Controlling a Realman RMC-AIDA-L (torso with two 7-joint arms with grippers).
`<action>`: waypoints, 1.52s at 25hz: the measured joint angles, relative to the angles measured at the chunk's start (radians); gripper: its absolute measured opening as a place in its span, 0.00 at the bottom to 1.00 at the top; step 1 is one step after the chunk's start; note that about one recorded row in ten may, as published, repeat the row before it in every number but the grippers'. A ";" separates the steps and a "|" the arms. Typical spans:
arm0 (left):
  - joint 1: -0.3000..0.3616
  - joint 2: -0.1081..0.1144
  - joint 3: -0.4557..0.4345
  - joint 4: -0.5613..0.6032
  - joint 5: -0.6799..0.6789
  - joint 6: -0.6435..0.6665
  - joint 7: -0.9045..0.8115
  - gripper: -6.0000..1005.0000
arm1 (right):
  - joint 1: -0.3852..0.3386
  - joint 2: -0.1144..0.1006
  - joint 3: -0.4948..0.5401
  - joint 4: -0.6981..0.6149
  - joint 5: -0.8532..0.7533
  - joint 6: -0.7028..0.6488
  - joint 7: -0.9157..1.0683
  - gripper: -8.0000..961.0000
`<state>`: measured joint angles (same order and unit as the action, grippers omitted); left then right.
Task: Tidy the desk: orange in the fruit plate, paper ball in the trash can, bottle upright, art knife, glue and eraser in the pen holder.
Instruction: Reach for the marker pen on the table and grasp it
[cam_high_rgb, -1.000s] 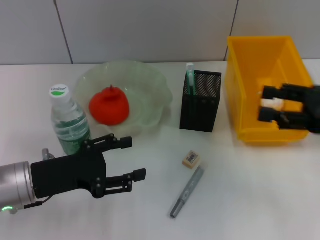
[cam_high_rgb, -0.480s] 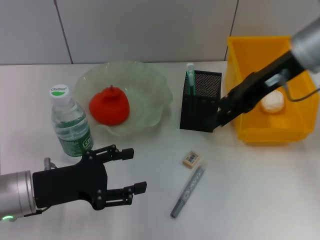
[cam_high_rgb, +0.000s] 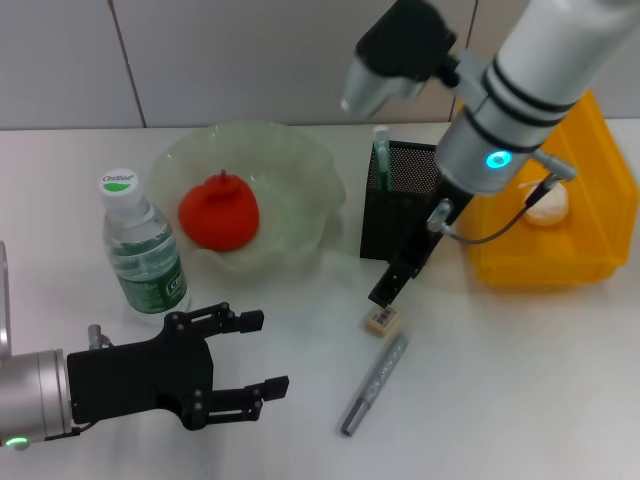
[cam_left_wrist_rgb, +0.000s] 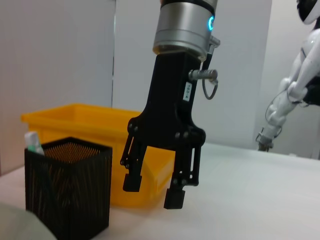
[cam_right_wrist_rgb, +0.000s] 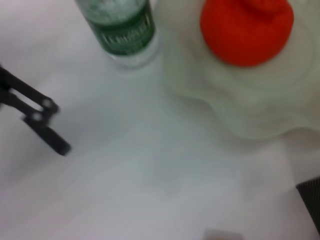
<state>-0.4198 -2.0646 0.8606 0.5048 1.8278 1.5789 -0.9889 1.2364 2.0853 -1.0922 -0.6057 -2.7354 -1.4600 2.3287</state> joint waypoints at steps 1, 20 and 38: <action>0.000 0.002 -0.001 0.000 0.017 -0.014 -0.005 0.81 | 0.009 0.002 -0.049 0.037 0.009 0.060 0.026 0.80; 0.037 0.014 -0.010 0.013 0.081 -0.073 -0.010 0.81 | -0.003 0.007 -0.093 0.165 0.084 0.187 0.064 0.80; 0.037 0.027 -0.011 0.028 0.080 -0.063 -0.025 0.81 | -0.013 0.007 -0.100 0.194 0.096 0.205 0.060 0.80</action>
<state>-0.3828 -2.0373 0.8497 0.5327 1.9078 1.5160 -1.0141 1.2236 2.0923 -1.1921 -0.4117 -2.6390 -1.2547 2.3890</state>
